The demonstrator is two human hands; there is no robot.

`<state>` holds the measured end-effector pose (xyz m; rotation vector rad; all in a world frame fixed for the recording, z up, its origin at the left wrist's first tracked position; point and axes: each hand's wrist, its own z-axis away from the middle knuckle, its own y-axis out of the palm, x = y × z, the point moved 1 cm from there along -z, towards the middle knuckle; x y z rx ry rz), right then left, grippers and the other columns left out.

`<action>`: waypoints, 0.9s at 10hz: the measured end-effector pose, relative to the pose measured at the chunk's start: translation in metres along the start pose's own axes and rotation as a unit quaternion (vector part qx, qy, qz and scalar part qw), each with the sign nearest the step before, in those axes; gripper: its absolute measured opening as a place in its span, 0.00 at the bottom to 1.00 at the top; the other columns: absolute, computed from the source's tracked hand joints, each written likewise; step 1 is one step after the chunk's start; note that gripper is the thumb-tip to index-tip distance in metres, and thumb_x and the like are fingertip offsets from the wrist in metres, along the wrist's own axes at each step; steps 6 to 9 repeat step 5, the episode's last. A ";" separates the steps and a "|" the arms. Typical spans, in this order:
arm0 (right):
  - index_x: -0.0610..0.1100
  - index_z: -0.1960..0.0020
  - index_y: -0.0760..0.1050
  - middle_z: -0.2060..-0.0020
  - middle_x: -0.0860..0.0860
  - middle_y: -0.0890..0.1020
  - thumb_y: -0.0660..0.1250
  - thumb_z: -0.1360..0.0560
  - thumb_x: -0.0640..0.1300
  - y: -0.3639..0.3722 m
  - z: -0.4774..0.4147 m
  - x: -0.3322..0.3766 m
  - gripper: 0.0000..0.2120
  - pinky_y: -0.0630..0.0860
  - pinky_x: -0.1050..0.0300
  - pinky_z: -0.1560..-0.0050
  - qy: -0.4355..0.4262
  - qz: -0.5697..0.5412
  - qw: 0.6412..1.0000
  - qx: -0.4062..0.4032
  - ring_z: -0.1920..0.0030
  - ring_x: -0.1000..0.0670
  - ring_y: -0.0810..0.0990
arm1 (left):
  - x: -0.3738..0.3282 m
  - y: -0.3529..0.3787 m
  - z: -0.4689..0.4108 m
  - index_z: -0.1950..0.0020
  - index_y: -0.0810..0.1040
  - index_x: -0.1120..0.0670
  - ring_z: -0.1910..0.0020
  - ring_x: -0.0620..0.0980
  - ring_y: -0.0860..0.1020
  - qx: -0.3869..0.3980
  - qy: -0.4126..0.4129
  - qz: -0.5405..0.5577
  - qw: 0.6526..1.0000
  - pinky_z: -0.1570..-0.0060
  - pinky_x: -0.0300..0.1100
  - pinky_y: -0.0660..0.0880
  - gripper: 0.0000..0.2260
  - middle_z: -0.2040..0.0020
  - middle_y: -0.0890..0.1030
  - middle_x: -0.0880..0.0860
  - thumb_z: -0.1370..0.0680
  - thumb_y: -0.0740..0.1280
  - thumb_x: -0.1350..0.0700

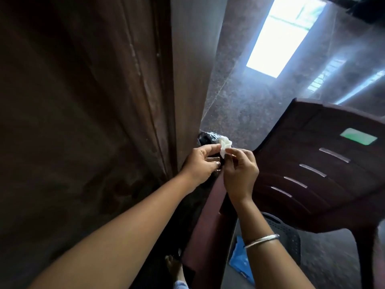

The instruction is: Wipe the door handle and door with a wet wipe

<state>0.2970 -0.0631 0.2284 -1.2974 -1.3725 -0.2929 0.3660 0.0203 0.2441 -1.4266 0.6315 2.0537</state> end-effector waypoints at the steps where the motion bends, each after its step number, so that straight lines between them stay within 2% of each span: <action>1: 0.35 0.41 0.77 0.44 0.38 0.79 0.65 0.29 0.28 0.023 -0.033 -0.023 0.17 0.66 0.65 0.40 0.044 0.061 0.996 0.056 0.42 0.41 0.77 | 0.010 0.001 -0.046 0.29 0.61 0.61 0.40 0.44 0.71 0.032 -0.017 -0.050 0.998 0.47 0.25 0.69 0.29 0.36 0.71 0.52 0.28 0.57 0.77; 2: 0.39 0.33 0.72 0.36 0.40 0.75 0.61 0.28 0.29 0.037 -0.050 -0.047 0.24 0.63 0.57 0.32 0.110 0.081 0.980 0.145 0.34 0.45 0.72 | 0.031 -0.009 -0.078 0.27 0.56 0.58 0.28 0.51 0.61 0.023 -0.073 -0.113 0.991 0.37 0.32 0.61 0.29 0.26 0.62 0.56 0.26 0.58 0.72; 3: 0.40 0.38 0.77 0.45 0.44 0.82 0.61 0.29 0.29 0.036 -0.047 -0.064 0.21 0.74 0.56 0.41 0.160 0.060 0.975 0.141 0.47 0.47 0.81 | 0.051 -0.018 -0.084 0.28 0.62 0.57 0.29 0.53 0.64 0.032 -0.098 -0.152 0.983 0.35 0.39 0.62 0.26 0.28 0.66 0.56 0.26 0.59 0.70; 4: 0.42 0.44 0.79 0.51 0.46 0.84 0.64 0.29 0.31 0.032 -0.034 -0.075 0.16 0.71 0.67 0.51 0.186 0.056 0.973 0.126 0.54 0.52 0.81 | 0.067 -0.022 -0.078 0.29 0.64 0.58 0.30 0.53 0.66 0.022 -0.109 -0.140 0.984 0.35 0.40 0.63 0.25 0.28 0.67 0.57 0.26 0.59 0.69; 5: 0.43 0.46 0.80 0.53 0.48 0.84 0.64 0.29 0.32 0.030 -0.031 -0.075 0.14 0.68 0.70 0.54 0.207 0.046 0.971 0.111 0.56 0.56 0.78 | 0.072 -0.022 -0.072 0.29 0.64 0.59 0.30 0.53 0.65 0.002 -0.119 -0.124 0.985 0.34 0.40 0.63 0.24 0.28 0.67 0.57 0.25 0.61 0.69; 9: 0.43 0.46 0.80 0.53 0.48 0.84 0.64 0.29 0.32 0.030 -0.031 -0.075 0.14 0.68 0.70 0.54 0.207 0.046 0.971 0.111 0.56 0.56 0.78 | 0.072 -0.022 -0.072 0.29 0.64 0.59 0.30 0.53 0.65 0.002 -0.119 -0.124 0.985 0.34 0.40 0.63 0.24 0.28 0.67 0.57 0.25 0.61 0.69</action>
